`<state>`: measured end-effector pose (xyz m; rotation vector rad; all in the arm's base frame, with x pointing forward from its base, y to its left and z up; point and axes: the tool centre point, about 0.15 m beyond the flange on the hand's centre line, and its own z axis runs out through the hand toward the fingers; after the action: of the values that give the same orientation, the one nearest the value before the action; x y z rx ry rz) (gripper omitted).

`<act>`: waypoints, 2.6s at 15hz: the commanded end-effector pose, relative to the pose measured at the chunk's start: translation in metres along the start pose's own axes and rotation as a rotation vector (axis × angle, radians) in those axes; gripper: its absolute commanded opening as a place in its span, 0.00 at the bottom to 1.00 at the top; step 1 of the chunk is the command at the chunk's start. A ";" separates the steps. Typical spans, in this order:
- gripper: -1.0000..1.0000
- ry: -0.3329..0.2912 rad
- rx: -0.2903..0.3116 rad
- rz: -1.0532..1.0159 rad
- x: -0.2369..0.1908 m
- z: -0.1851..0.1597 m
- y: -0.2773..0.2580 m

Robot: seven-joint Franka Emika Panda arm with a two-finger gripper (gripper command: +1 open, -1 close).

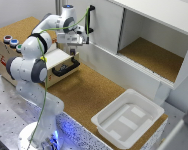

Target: Place the purple block inside the right cabinet

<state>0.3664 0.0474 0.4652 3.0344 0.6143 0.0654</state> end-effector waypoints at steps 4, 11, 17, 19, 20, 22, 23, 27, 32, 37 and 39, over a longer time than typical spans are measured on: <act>0.00 0.208 0.111 0.291 -0.064 0.020 0.189; 0.00 0.387 0.079 0.455 -0.032 0.004 0.336; 0.00 0.467 0.030 0.340 0.069 -0.022 0.375; 0.00 0.476 0.008 0.342 0.096 -0.025 0.381; 0.00 0.468 -0.008 0.340 0.109 -0.023 0.383; 0.00 0.455 -0.030 0.353 0.122 -0.016 0.384; 0.00 0.450 -0.030 0.362 0.125 -0.011 0.385; 0.00 0.413 -0.052 0.413 0.137 0.009 0.403; 0.00 0.485 -0.037 0.448 0.146 0.011 0.419; 0.00 0.522 -0.053 0.467 0.165 0.019 0.424; 0.00 0.539 -0.079 0.459 0.176 0.023 0.426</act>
<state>0.6453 -0.2708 0.4773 2.9733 -0.1307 0.9085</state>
